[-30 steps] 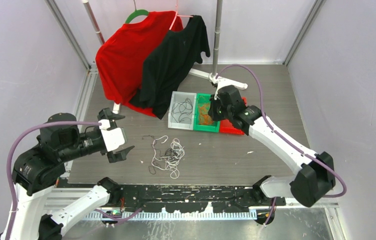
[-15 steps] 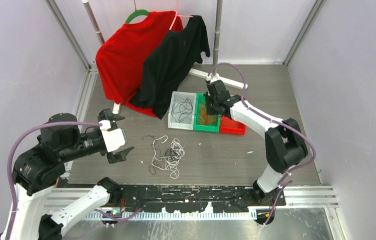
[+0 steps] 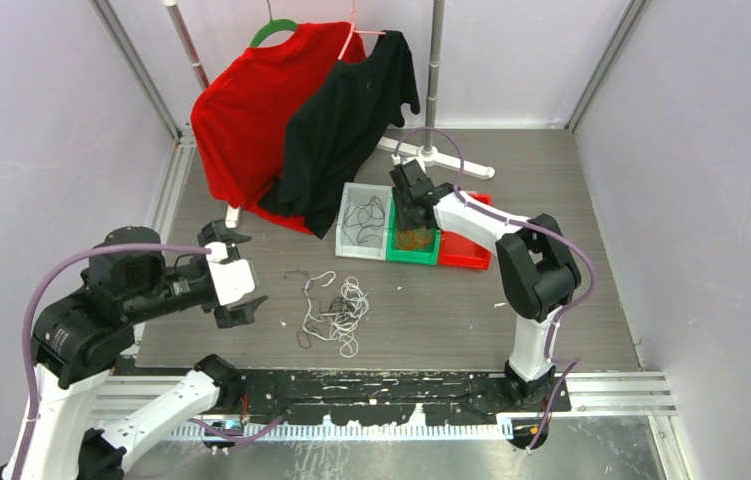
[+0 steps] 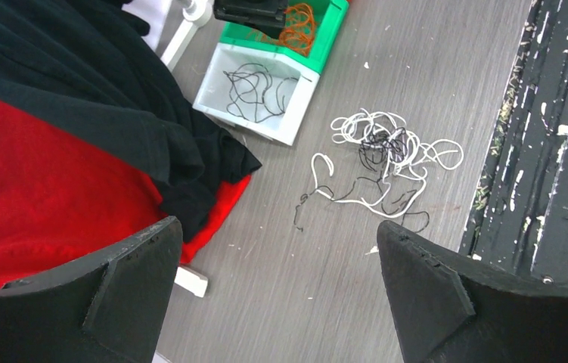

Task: Untangle the cables
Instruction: Place the cable in the bin.

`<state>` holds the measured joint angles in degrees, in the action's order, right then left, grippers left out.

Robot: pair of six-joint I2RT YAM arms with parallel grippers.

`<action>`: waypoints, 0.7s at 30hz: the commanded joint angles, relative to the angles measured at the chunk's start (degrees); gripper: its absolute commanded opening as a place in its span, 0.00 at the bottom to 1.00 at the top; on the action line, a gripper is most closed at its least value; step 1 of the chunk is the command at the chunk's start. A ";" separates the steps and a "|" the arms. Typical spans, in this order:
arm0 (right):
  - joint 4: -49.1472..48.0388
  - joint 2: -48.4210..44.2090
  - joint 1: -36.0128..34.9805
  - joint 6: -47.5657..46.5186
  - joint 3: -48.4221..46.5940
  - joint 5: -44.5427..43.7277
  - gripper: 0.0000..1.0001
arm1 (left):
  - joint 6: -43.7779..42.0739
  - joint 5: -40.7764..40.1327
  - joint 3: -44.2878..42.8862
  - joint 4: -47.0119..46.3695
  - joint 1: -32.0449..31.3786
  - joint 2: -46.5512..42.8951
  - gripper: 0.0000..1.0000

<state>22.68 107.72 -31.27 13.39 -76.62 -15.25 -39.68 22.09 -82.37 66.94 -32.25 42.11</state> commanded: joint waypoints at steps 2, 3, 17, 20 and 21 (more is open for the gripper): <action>1.02 -8.87 -0.29 -0.12 -3.29 -2.37 0.47 | 0.09 -0.14 -0.18 3.50 -0.18 1.59 0.99; 1.37 -10.20 -0.29 -0.12 -3.67 -2.22 0.50 | 0.59 -0.67 -0.10 3.62 -0.18 2.18 0.99; 1.97 -30.64 -8.66 2.89 6.23 -1.97 0.63 | 8.98 -8.06 8.96 1.00 -0.10 7.97 0.99; -1.13 -34.54 -13.15 4.75 13.55 -0.93 0.75 | 10.32 -9.16 15.25 -4.99 -0.04 7.17 0.99; -3.18 -35.85 -13.20 6.40 15.89 0.55 0.81 | 10.88 -8.99 17.09 -6.60 -0.01 7.04 0.99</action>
<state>24.67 75.72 -41.71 15.94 -67.96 -16.58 -32.32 15.44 -70.35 67.57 -32.25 49.60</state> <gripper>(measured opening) 0.727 0.994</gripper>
